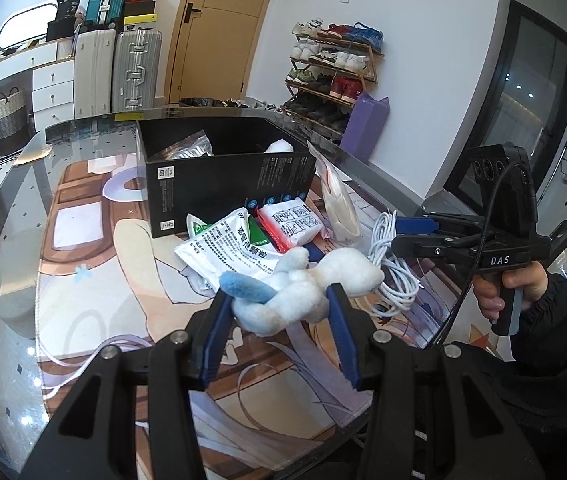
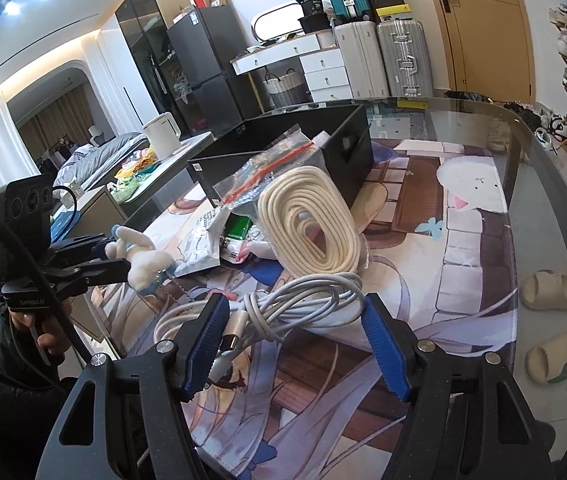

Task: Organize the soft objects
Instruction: 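Hold the plush toy in left gripper while right gripper closes on the white cable, then lift the coiled white cable with right gripper while left gripper lifts the plush toy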

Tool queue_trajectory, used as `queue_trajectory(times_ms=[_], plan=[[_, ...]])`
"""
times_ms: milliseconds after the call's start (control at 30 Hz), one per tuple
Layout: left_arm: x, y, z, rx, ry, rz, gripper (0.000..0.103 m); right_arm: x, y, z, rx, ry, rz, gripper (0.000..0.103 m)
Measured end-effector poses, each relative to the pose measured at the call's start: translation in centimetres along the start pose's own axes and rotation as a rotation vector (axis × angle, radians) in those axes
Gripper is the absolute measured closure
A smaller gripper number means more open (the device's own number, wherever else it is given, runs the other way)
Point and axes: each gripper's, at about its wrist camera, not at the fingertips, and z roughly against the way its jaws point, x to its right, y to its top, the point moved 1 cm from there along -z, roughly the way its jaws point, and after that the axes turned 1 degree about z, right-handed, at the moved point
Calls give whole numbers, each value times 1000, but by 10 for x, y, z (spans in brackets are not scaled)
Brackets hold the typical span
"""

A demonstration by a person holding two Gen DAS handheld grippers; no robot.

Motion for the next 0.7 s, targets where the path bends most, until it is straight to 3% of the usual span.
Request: queue_trajectory(times_ms=[200,233,367,700], plan=[[-3,1,3,9,1,17,57,-5,2,6,15,13,14,35],[-4,1,3,9,2,19,57,-5,2,6,14,8,19,42],[-3,0,1,1,5,19,57,-9,-2,-2,-30,-12,37,44],[-4,1,-1,-1,9,28,57,-4,-14,6,-32,0,-37,28]])
